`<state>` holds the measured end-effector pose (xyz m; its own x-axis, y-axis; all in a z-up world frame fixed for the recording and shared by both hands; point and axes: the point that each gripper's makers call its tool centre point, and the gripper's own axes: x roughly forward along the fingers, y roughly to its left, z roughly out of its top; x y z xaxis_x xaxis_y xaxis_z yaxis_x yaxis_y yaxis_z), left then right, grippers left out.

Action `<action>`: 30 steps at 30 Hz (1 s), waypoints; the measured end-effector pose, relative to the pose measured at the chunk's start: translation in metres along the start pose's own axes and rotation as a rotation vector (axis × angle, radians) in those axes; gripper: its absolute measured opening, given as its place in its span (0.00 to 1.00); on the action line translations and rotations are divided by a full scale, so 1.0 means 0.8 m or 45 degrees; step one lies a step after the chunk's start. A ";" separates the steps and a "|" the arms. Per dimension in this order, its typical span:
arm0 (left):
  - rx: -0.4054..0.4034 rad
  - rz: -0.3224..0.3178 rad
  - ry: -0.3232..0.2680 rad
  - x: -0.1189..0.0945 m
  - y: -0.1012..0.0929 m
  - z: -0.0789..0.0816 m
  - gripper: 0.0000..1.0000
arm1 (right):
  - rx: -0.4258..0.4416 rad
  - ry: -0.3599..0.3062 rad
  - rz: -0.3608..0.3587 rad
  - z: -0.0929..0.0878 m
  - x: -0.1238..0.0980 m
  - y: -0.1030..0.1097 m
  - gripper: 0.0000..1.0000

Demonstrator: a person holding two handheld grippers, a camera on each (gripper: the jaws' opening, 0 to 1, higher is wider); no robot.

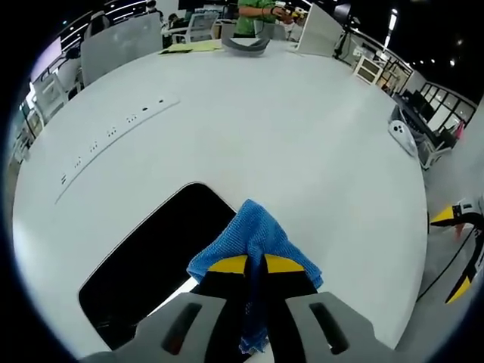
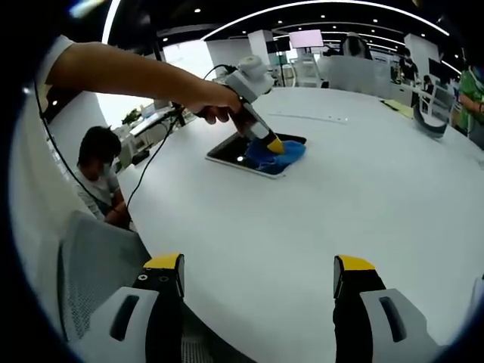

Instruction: Wipe the mirror surface with the cleaning cloth until all visible marks leave the cleaned area.

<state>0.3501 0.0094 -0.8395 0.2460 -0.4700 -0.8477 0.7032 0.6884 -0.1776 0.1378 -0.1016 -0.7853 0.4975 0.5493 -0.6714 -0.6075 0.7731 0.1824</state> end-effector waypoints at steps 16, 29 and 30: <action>-0.004 0.017 -0.003 0.003 0.009 0.009 0.05 | 0.011 0.001 -0.003 -0.002 0.002 -0.003 0.80; 0.055 0.043 -0.027 0.007 0.017 0.019 0.05 | 0.029 0.005 -0.006 -0.007 0.002 -0.006 0.80; 0.064 0.043 -0.029 0.007 0.017 0.019 0.05 | 0.030 0.005 -0.007 -0.008 0.002 -0.006 0.80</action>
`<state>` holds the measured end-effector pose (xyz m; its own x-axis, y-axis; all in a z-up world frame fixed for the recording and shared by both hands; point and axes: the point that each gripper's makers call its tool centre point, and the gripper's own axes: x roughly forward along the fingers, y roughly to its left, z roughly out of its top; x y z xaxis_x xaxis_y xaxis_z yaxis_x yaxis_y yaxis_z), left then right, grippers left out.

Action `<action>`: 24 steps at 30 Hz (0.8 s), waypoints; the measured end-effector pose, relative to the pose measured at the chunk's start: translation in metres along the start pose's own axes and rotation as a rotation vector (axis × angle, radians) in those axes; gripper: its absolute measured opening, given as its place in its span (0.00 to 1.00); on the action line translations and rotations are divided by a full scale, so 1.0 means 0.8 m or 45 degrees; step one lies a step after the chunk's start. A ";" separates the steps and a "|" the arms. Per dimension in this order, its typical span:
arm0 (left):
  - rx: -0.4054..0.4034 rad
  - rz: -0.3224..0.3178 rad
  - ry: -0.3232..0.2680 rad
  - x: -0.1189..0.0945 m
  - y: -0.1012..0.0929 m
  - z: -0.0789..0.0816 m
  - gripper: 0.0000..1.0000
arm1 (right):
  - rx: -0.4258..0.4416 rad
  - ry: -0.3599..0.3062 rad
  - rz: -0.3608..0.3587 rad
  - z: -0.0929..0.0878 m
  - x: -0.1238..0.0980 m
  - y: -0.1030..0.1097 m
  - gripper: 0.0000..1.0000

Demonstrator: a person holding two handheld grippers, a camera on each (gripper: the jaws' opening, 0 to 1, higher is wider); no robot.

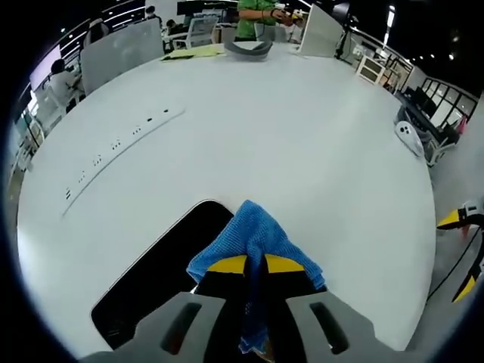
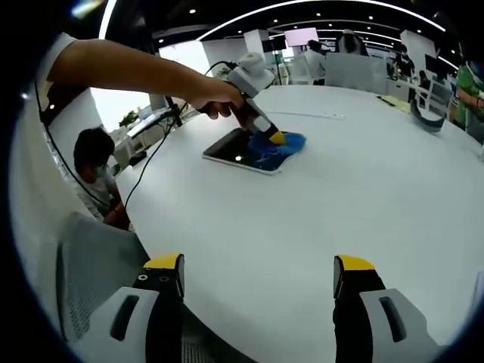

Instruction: Wipe the mirror surface with the cleaning cloth until all visible marks leave the cleaned area.

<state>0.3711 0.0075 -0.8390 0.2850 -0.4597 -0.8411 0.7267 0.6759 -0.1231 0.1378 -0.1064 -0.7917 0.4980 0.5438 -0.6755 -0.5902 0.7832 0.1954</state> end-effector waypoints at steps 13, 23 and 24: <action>-0.009 0.023 -0.005 0.001 0.002 0.002 0.08 | -0.002 -0.003 0.006 0.003 0.002 0.001 0.80; 0.001 0.050 -0.006 0.001 0.004 0.004 0.12 | -0.006 -0.004 0.009 0.005 0.004 0.002 0.80; 0.005 0.055 -0.008 0.001 0.005 0.005 0.14 | -0.006 -0.004 0.010 0.005 0.004 0.002 0.80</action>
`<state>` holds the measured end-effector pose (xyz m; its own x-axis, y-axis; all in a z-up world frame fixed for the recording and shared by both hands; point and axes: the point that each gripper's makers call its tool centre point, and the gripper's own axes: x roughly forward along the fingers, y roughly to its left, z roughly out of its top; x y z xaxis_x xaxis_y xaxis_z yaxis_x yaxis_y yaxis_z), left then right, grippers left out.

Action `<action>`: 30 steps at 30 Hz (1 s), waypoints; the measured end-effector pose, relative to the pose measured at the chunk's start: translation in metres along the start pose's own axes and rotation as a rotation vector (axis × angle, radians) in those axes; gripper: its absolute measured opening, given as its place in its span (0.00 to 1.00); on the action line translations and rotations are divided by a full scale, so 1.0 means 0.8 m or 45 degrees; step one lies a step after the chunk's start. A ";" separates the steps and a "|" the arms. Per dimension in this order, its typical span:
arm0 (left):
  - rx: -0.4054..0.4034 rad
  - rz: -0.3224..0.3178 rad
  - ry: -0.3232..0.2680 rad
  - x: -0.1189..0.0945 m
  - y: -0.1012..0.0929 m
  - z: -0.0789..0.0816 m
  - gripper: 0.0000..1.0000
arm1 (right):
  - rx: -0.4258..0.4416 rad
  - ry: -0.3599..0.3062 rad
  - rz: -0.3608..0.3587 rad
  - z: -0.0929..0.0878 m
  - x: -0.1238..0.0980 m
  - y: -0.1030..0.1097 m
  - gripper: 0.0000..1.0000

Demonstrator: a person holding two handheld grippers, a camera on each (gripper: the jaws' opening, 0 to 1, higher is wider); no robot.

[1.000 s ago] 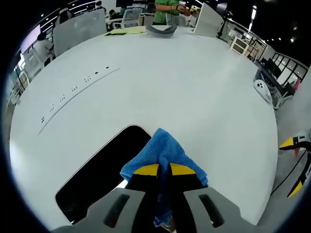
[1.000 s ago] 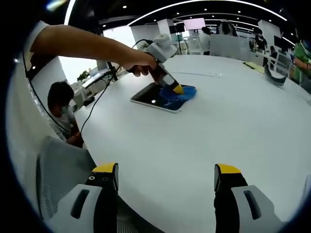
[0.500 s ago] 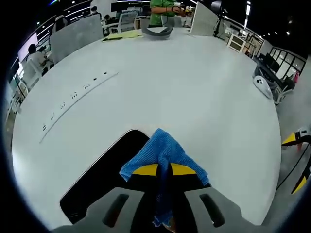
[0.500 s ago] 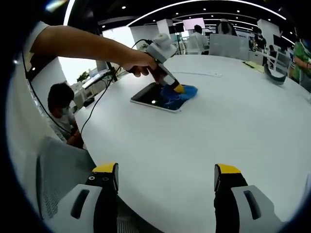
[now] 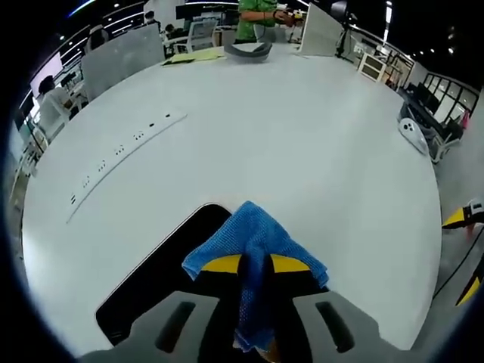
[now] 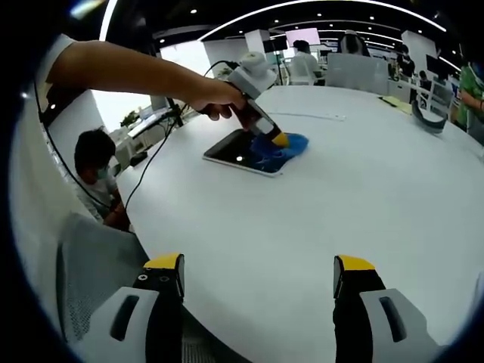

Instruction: Wipe the mirror surface with the cleaning cloth until all visible marks leave the cleaned area.

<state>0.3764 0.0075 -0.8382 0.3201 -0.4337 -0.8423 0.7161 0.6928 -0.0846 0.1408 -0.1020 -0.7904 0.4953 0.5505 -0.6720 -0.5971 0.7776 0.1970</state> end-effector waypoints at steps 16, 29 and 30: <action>-0.001 0.017 -0.013 0.001 0.005 0.002 0.15 | 0.000 0.003 -0.003 -0.001 -0.001 -0.001 0.80; -0.013 0.028 -0.022 0.005 0.014 0.009 0.15 | 0.001 0.004 -0.003 0.000 0.000 -0.002 0.80; -0.014 0.029 -0.022 0.005 0.015 0.009 0.15 | 0.002 0.002 -0.003 0.000 0.000 -0.002 0.80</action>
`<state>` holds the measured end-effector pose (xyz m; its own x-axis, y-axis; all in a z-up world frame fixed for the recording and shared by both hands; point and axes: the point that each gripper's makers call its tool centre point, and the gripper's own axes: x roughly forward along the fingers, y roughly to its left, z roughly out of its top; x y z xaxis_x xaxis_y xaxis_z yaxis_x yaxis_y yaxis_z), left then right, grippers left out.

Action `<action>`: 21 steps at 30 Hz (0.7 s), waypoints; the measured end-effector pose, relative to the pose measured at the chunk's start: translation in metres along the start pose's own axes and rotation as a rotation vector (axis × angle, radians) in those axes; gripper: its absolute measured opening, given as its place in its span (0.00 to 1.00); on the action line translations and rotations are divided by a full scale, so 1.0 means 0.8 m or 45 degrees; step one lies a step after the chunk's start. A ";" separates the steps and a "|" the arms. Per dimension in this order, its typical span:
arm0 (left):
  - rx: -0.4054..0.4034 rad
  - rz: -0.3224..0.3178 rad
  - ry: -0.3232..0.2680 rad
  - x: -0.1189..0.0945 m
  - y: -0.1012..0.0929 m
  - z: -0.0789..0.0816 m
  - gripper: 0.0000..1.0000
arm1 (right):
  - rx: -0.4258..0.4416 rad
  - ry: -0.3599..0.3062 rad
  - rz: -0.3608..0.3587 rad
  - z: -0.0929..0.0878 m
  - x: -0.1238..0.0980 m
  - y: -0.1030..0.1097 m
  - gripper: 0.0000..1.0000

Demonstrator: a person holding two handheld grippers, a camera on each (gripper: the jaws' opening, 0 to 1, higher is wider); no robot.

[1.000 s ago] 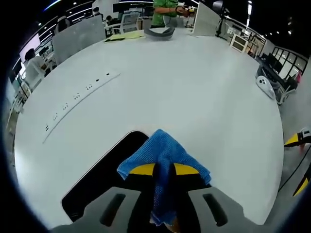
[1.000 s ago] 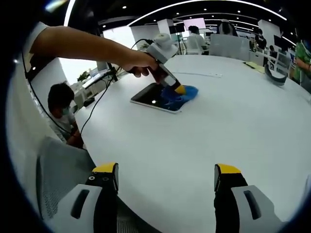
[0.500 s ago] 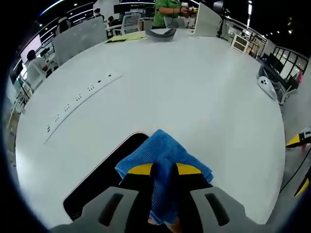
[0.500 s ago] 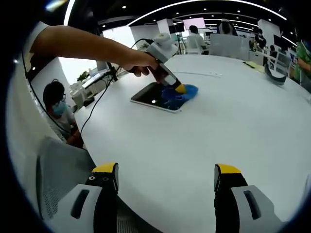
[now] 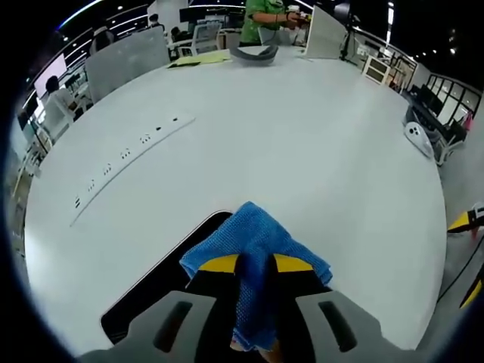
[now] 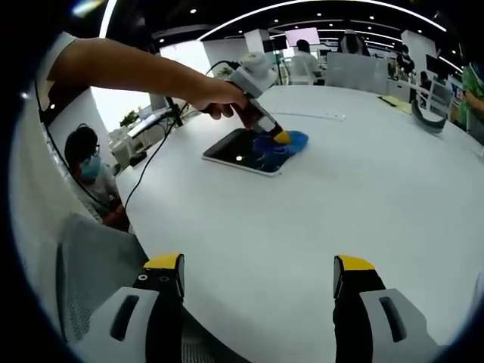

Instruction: Wipe the mirror surface with the cleaning cloth until all visible marks leave the cleaned area.

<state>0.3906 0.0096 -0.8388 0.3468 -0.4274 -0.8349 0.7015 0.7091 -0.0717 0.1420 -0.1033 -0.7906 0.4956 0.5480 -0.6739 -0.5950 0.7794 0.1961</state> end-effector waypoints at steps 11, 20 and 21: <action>0.002 0.008 -0.004 0.002 0.006 0.005 0.15 | 0.008 0.000 -0.010 -0.002 -0.002 -0.004 0.80; 0.010 0.011 -0.007 0.005 0.012 0.010 0.15 | 0.017 0.006 -0.015 -0.005 -0.002 -0.005 0.80; 0.009 0.011 -0.006 0.006 0.012 0.010 0.15 | 0.017 0.006 -0.016 -0.005 -0.003 -0.005 0.80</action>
<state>0.4043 0.0101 -0.8387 0.3561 -0.4238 -0.8328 0.7027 0.7089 -0.0602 0.1407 -0.1090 -0.7931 0.5000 0.5369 -0.6795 -0.5802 0.7902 0.1974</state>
